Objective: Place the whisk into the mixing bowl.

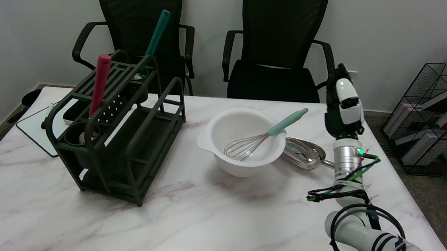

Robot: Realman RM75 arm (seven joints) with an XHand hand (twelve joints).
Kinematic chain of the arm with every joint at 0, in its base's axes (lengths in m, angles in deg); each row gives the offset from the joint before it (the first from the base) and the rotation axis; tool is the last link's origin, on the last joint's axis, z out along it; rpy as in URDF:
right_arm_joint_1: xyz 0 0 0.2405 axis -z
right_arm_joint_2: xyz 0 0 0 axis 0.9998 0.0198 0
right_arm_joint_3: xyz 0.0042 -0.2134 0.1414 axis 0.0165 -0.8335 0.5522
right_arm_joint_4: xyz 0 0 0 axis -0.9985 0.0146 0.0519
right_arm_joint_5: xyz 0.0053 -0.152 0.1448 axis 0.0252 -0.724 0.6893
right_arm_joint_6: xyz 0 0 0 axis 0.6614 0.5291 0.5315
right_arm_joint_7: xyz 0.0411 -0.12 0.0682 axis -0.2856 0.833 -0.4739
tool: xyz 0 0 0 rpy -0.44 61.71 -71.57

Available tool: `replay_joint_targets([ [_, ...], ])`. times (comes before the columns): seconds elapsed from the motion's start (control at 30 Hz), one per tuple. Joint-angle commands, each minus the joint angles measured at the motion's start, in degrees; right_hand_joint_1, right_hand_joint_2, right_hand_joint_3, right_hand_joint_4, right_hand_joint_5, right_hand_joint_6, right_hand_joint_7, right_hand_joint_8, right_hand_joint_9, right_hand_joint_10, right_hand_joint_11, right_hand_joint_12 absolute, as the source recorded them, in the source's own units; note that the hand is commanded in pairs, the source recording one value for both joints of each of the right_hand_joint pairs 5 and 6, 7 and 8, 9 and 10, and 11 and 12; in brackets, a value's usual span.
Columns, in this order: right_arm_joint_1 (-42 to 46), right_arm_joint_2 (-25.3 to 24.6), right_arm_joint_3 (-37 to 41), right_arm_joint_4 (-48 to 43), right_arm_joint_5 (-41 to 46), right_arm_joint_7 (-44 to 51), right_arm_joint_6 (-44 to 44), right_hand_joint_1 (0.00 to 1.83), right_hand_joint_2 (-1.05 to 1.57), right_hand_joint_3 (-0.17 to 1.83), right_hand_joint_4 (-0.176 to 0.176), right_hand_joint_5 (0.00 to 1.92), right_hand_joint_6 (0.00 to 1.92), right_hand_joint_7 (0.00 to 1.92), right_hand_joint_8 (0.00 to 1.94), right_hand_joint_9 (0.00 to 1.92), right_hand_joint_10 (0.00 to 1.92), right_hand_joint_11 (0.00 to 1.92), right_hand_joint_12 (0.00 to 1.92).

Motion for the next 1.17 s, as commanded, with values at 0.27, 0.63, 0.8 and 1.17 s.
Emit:
replay_joint_targets([
  [0.27,13.72,0.34,3.85,4.48,11.04,12.48,23.6,0.81,0.54,0.96,0.0,0.31,0.31,0.2,0.2,0.0,0.0,0.0,0.0],
  [0.63,15.71,-0.06,-12.93,14.45,16.0,33.51,38.36,0.83,0.67,0.85,0.0,0.45,0.45,0.38,0.38,0.29,0.29,0.11,0.11],
  [0.8,16.32,-0.49,-19.76,18.6,16.19,44.59,39.49,0.87,0.52,0.97,0.0,0.5,0.5,0.43,0.43,0.33,0.33,0.16,0.16],
  [1.17,16.24,-1.5,-22.6,21.82,14.19,54.83,39.17,0.91,0.33,1.03,0.0,0.41,0.41,0.44,0.44,0.33,0.33,0.2,0.2],
])
